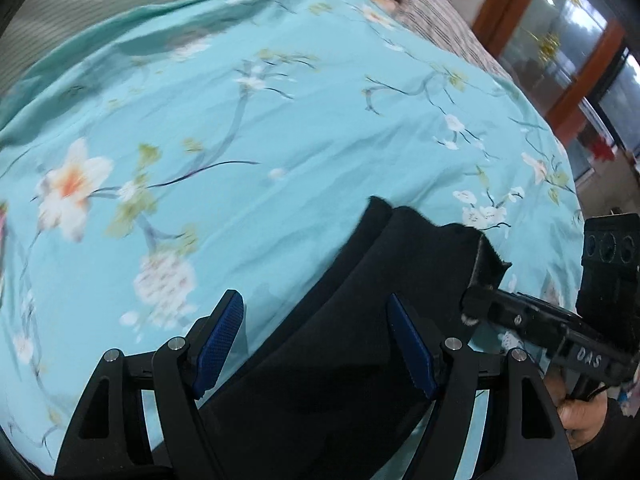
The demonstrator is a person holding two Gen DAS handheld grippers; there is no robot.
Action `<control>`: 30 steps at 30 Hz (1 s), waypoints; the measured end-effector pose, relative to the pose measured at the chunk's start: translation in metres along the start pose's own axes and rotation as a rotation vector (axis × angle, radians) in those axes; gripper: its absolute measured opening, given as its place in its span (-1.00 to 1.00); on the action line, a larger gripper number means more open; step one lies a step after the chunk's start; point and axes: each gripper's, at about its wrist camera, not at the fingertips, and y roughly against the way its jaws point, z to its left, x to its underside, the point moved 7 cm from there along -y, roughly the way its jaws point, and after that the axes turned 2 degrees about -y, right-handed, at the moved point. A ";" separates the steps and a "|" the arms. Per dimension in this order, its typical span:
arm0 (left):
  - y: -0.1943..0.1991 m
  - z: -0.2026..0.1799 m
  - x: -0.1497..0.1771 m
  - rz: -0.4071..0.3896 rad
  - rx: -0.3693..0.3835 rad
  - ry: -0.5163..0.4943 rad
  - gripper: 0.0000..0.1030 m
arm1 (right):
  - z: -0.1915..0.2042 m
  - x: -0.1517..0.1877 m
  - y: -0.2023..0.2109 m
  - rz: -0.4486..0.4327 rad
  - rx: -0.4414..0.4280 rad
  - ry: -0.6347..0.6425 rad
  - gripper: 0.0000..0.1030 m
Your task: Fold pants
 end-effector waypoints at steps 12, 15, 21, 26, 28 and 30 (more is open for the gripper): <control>-0.022 -0.030 -0.016 0.026 0.085 -0.066 -0.72 | -0.002 0.004 0.003 -0.001 0.000 -0.003 -0.72; -0.008 -0.029 -0.012 -0.006 0.108 -0.052 -0.78 | 0.001 0.003 0.005 0.000 -0.004 0.004 -0.72; 0.035 -0.026 -0.004 -0.102 0.130 -0.027 -0.80 | 0.029 0.002 0.015 -0.013 -0.064 0.060 -0.72; 0.079 -0.013 0.009 -0.193 0.135 0.032 -0.80 | 0.063 0.006 0.024 -0.002 -0.160 0.111 -0.72; 0.097 -0.005 0.019 -0.224 0.133 0.051 -0.80 | 0.079 0.010 0.024 0.016 -0.223 0.121 -0.72; 0.112 0.002 0.030 -0.250 0.132 0.071 -0.80 | 0.095 0.015 0.024 0.039 -0.281 0.133 -0.72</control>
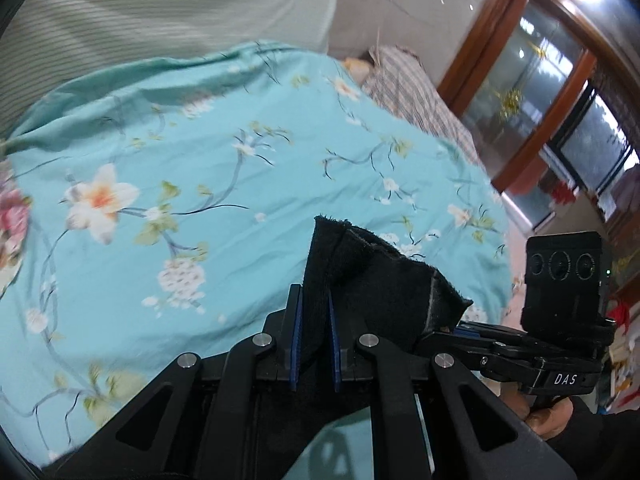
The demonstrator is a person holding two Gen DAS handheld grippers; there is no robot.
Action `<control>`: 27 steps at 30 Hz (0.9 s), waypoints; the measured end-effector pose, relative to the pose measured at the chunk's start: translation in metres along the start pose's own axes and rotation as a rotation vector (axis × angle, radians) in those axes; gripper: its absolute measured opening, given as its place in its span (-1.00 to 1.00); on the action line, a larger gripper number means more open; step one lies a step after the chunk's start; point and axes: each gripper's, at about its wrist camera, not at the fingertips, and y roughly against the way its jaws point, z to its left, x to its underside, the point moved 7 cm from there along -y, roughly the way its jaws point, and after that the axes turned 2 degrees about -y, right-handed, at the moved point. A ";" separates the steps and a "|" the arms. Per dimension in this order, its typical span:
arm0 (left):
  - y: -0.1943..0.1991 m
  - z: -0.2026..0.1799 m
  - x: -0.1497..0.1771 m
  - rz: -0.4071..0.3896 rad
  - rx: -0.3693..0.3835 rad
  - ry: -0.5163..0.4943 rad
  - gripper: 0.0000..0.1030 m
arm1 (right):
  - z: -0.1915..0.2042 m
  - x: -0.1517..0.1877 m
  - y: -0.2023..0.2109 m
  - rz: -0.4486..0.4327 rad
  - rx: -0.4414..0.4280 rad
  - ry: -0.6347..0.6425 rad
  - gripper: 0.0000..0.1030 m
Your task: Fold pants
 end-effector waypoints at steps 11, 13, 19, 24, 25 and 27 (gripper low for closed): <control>0.065 0.043 0.057 -0.111 -0.045 0.174 -0.80 | 0.056 0.043 -0.042 0.146 -0.129 0.074 -0.72; 0.069 0.053 0.070 -0.116 -0.057 0.208 -0.80 | 0.060 0.055 -0.054 0.180 -0.133 0.083 -0.72; 0.073 0.082 0.107 -0.113 -0.092 0.286 -0.80 | 0.060 0.086 -0.082 0.271 -0.136 0.075 -0.72; 0.075 0.104 0.132 -0.106 -0.114 0.345 -0.95 | 0.057 0.110 -0.106 0.326 -0.121 0.061 -0.72; 0.076 0.108 0.137 -0.106 -0.117 0.357 -0.95 | 0.056 0.115 -0.112 0.341 -0.112 0.062 -0.71; 0.078 0.114 0.144 -0.108 -0.123 0.374 -0.95 | 0.055 0.124 -0.118 0.362 -0.099 0.070 -0.70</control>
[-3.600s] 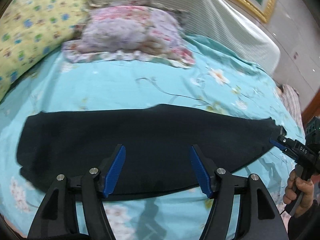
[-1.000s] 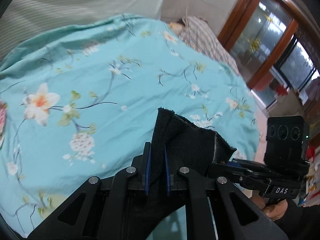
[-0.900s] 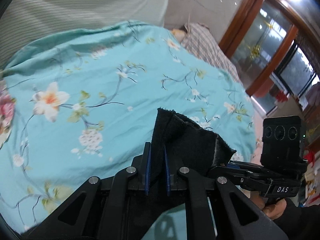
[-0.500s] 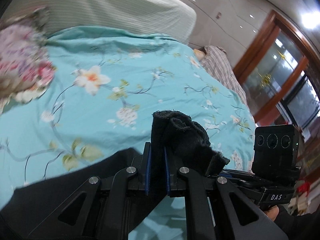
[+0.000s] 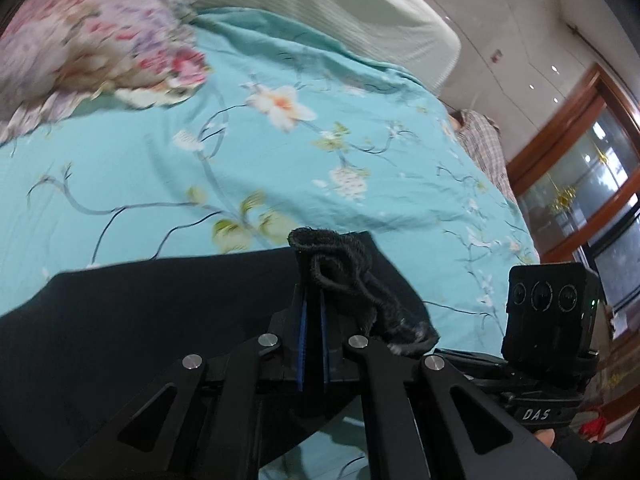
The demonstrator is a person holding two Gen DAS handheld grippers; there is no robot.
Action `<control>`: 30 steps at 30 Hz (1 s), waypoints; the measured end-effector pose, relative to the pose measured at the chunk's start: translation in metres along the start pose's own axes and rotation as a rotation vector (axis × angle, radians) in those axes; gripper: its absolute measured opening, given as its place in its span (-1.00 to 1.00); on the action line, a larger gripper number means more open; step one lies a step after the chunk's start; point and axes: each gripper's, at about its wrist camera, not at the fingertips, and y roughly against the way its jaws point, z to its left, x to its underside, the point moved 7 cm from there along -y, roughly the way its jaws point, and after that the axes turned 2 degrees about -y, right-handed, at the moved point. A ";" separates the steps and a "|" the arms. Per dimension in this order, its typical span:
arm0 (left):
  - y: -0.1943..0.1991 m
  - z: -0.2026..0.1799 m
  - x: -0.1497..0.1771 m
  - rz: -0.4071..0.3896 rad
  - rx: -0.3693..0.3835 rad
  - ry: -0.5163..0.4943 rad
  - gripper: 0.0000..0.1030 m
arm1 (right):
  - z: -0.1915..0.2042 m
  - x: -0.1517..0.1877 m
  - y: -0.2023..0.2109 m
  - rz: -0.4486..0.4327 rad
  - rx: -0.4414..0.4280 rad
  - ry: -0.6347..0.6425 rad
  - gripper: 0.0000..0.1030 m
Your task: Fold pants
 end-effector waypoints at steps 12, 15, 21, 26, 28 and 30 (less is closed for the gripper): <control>0.004 0.049 0.036 0.036 -0.067 0.123 -0.83 | -0.002 0.020 -0.036 0.080 0.033 0.016 0.02; 0.016 0.064 0.047 0.020 -0.094 0.169 -0.77 | 0.007 0.022 -0.038 0.086 0.054 0.061 0.11; 0.045 0.083 0.060 -0.029 -0.156 0.226 -0.62 | 0.018 0.022 -0.037 0.090 0.057 0.085 0.11; 0.069 0.088 0.072 -0.069 -0.198 0.249 -0.41 | 0.033 0.023 -0.040 0.098 0.044 0.117 0.11; 0.077 0.090 0.076 -0.081 -0.204 0.266 -0.37 | 0.039 0.023 -0.042 0.105 0.036 0.132 0.12; 0.085 0.093 0.082 -0.091 -0.208 0.288 -0.27 | 0.045 0.024 -0.044 0.114 0.029 0.144 0.12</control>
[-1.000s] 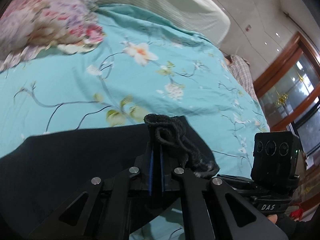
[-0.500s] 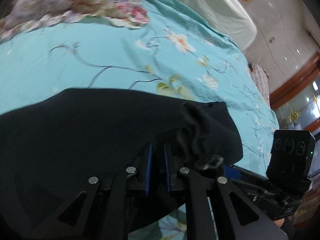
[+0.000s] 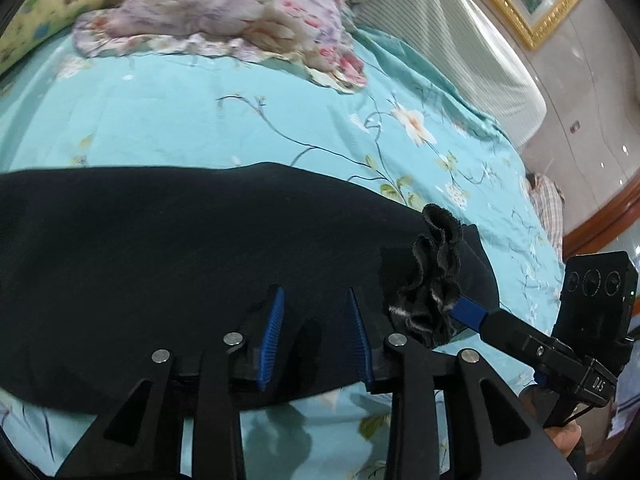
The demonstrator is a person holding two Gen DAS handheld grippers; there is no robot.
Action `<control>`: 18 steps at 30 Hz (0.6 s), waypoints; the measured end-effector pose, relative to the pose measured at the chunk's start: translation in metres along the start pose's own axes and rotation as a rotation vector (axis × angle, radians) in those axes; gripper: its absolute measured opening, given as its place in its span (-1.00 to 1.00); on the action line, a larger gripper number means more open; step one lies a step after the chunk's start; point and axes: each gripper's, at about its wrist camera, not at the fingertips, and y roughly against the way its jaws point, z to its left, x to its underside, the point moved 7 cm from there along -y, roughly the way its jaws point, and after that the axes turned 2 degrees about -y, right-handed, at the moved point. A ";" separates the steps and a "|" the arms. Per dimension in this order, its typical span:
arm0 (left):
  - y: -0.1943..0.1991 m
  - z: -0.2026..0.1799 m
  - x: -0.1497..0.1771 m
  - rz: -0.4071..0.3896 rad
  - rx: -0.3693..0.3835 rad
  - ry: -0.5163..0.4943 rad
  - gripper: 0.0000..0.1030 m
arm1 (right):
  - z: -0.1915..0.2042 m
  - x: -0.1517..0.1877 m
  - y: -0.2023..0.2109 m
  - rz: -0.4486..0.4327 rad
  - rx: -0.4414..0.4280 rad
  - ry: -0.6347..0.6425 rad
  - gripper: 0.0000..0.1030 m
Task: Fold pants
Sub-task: 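Lower the cuffs onto the pants and open both tools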
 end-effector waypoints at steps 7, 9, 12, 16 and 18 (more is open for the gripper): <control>0.033 0.020 0.018 -0.050 -0.052 0.057 -0.03 | 0.016 -0.002 -0.008 0.023 -0.024 0.043 0.12; 0.044 0.029 0.024 -0.065 -0.061 0.087 -0.03 | 0.020 -0.002 -0.012 0.029 -0.028 0.051 0.12; 0.058 0.044 0.029 -0.090 -0.073 0.135 0.02 | 0.026 -0.002 -0.018 0.042 -0.036 0.062 0.12; 0.078 0.067 0.037 -0.136 -0.112 0.195 0.03 | 0.035 -0.002 -0.028 0.065 -0.046 0.084 0.12; 0.089 0.078 0.042 -0.169 -0.142 0.218 0.03 | 0.040 -0.002 -0.033 0.074 -0.052 0.096 0.12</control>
